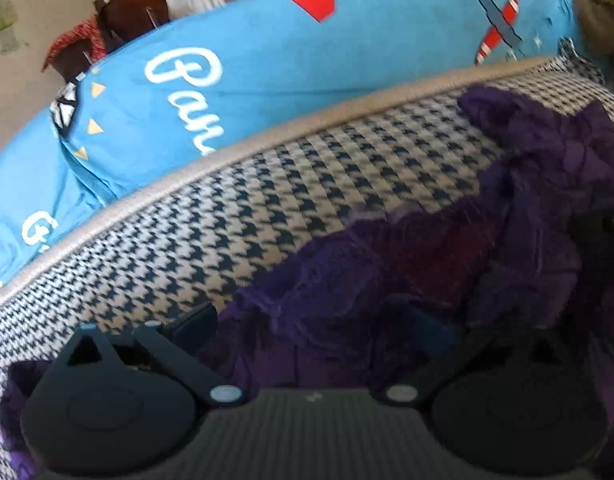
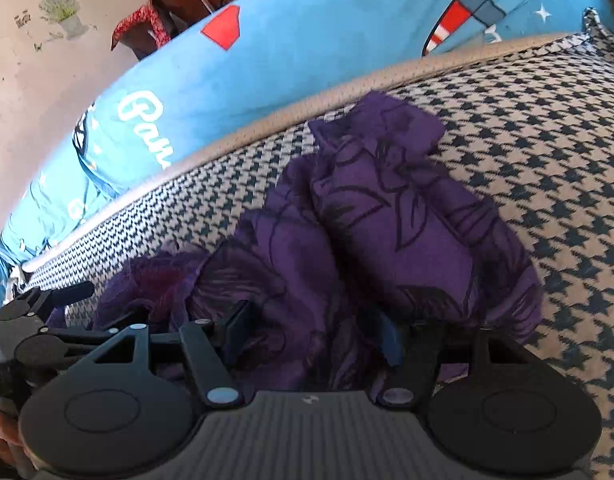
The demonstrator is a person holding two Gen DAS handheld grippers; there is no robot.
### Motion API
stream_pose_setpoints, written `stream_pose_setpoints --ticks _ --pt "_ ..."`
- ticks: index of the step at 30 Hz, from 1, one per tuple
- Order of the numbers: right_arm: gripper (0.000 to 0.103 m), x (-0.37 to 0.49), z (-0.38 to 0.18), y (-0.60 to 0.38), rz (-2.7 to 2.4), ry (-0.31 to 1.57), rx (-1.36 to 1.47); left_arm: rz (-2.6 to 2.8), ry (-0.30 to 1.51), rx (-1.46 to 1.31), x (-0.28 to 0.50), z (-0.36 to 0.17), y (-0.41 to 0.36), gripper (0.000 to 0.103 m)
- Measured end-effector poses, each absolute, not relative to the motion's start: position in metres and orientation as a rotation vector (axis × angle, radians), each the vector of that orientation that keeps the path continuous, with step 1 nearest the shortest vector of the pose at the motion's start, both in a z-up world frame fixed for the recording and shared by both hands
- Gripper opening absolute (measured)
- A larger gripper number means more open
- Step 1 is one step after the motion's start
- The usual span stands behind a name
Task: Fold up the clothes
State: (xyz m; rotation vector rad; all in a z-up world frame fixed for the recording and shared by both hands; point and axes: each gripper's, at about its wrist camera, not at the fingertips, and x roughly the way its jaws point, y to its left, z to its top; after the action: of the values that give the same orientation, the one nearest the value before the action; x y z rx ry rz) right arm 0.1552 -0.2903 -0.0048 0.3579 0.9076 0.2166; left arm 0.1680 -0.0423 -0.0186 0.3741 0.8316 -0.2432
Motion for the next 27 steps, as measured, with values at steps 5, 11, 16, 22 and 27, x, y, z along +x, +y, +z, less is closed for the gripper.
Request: stream_pose_setpoints --ticks 5,11,16,22,27 --pt "0.046 0.153 -0.007 -0.280 0.206 0.894 0.255 -0.252 0.839 0.358 0.165 -0.020 -0.044 0.082" --pt "0.016 0.146 0.001 -0.288 0.203 0.854 0.270 -0.223 0.813 0.359 0.161 -0.013 -0.051 0.049" --pt "0.013 0.134 0.018 -0.301 0.190 0.785 0.278 -0.184 0.773 0.276 0.158 0.007 -0.049 0.036" --pt "0.013 0.121 0.037 -0.316 0.176 0.703 0.287 -0.199 0.734 0.156 0.155 0.031 -0.051 0.037" --pt "0.012 0.110 0.043 -0.336 0.140 0.694 0.306 -0.229 0.709 0.103 0.153 0.044 -0.056 0.044"
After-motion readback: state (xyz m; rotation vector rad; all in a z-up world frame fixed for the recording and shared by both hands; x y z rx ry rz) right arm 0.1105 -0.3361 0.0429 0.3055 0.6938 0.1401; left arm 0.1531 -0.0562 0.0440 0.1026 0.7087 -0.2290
